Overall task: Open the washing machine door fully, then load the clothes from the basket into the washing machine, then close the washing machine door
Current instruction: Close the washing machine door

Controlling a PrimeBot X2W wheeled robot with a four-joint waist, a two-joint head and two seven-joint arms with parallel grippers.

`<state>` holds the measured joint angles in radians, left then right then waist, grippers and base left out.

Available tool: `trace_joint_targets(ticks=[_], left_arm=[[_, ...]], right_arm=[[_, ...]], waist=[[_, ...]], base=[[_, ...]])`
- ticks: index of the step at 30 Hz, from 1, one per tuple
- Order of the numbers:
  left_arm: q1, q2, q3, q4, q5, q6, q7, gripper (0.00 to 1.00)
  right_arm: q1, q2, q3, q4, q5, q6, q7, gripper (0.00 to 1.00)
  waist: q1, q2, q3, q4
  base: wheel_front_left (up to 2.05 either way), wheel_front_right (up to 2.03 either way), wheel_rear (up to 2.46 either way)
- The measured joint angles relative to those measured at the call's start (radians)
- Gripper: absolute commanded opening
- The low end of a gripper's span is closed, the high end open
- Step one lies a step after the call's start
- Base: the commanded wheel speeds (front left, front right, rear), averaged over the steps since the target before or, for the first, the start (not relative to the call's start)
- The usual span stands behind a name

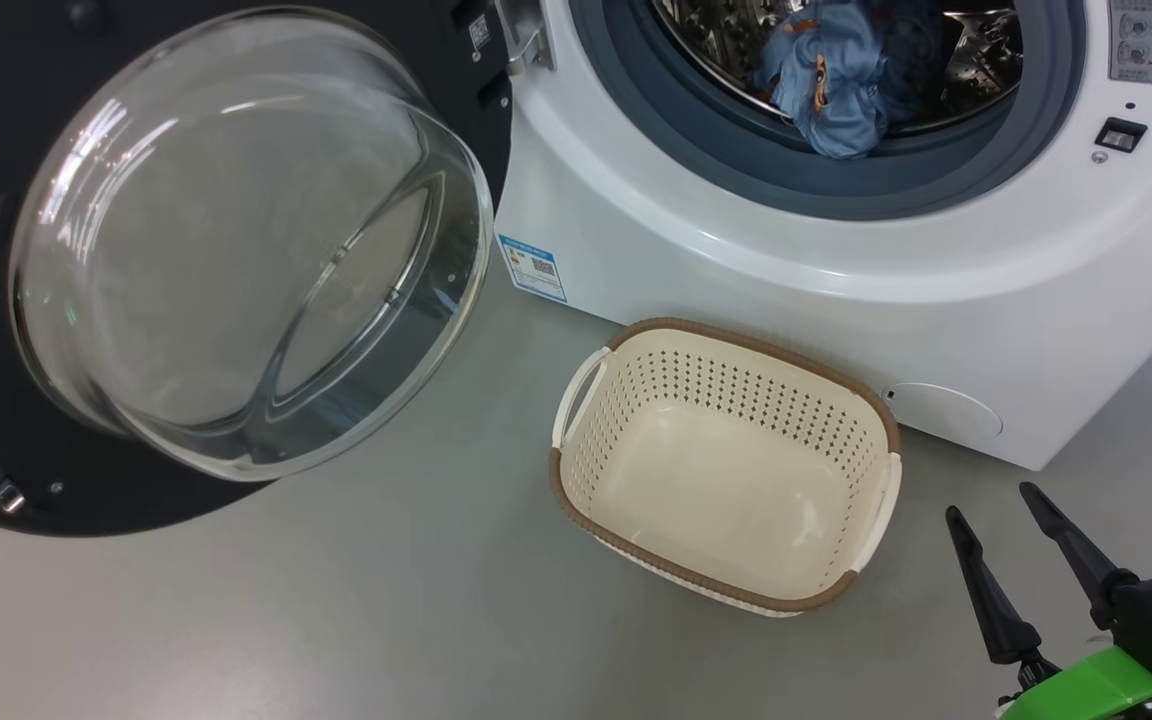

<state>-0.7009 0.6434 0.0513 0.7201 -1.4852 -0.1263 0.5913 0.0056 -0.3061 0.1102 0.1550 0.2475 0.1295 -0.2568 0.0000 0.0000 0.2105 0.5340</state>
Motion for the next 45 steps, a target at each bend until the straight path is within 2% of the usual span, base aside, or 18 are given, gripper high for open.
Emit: trace_joint_targets(ticks=[22, 29, 45], left_arm=[[0.173, 0.034, -0.045, -0.264, -0.061, 0.000, 0.128, 0.00], [0.202, 0.006, -0.085, -0.386, -0.086, 0.000, 0.181, 0.00], [0.235, -0.002, -0.136, -0.587, -0.106, 0.000, 0.281, 0.00]], right_arm=[[0.001, 0.028, 0.015, 0.014, 0.001, 0.000, 0.000, 1.00], [0.002, 0.033, 0.011, 0.015, 0.001, 0.000, 0.000, 1.00], [0.013, 0.053, -0.015, 0.009, 0.002, 0.000, 0.000, 1.00]], waist=[[0.0000, 0.0000, -0.053, -0.002], [0.0000, 0.0000, -0.067, -0.004], [0.0000, 0.0000, -0.097, -0.012]], base=[[0.00, 0.00, 0.00], [0.00, 0.00, 0.00], [0.00, 0.00, 0.00]])
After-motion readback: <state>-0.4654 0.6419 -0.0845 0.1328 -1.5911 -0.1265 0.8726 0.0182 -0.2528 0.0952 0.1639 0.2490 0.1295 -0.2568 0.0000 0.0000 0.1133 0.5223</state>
